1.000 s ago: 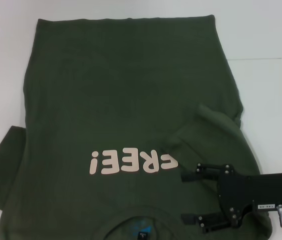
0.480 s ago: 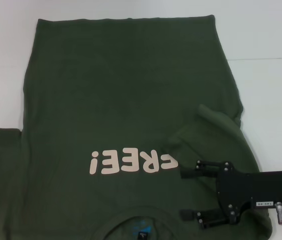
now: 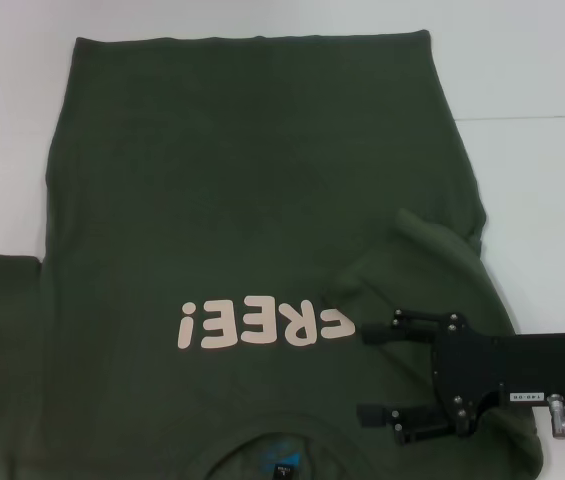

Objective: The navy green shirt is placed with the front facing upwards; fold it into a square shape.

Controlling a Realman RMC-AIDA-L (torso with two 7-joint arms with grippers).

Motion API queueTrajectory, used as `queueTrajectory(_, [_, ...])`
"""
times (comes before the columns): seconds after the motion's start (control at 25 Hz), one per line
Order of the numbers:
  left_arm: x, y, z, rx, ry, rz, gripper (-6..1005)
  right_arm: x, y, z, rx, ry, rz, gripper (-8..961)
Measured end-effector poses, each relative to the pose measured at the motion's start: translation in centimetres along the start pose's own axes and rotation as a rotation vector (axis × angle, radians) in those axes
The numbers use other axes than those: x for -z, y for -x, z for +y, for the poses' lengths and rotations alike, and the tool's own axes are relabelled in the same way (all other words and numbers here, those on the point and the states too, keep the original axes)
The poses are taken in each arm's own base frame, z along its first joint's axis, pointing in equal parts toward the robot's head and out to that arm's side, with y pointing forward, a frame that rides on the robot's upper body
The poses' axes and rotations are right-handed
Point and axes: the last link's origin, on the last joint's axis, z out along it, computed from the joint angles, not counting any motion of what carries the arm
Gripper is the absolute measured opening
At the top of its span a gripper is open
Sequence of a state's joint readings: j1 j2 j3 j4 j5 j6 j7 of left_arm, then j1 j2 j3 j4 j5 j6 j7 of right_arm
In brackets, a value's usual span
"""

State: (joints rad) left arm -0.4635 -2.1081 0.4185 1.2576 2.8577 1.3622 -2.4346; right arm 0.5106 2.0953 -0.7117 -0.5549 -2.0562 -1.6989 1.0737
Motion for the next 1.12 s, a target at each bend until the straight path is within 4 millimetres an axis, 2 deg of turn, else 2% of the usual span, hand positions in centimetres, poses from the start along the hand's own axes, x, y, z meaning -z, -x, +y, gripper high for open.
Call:
queueTrajectory(0.08, [0.2, 0.1, 0.5, -0.003, 0.027, -0.016, 56, 0.0, 0.0, 0.0, 0.001, -0.001, 0.0, 924])
queueTrajectory(0.16, [0.4, -0.1, 1.9, -0.011, 0.099, -0.032, 56, 0.0, 0.1, -0.1, 0.002, -0.002, 0.0, 924])
queueTrajectory(0.44, [1.4, -1.5, 9.3, -0.047, 0.519, 0.016, 58, 0.0, 0.1, -0.3, -0.004, -0.012, 0.005, 925])
queueTrajectory(0.52, [0.9, -1.6, 11.6, -0.078, 0.586, 0.002, 58, 0.0, 0.1, -0.4, -0.004, -0.012, 0.005, 925])
queueTrajectory(0.64, [-0.8, -1.3, 14.0, -0.113, 0.617, -0.046, 59, 0.0, 0.1, -0.4, -0.004, -0.014, 0.004, 925])
queueTrajectory(0.84, [-3.6, -0.4, 15.8, -0.095, 0.636, -0.089, 60, 0.0, 0.2, -0.4, -0.005, -0.018, -0.003, 925])
queueTrajectory(1.12, [-4.8, 0.1, 16.5, -0.088, 0.649, -0.1, 61, 0.1, 0.2, -0.4, -0.005, -0.02, -0.002, 925])
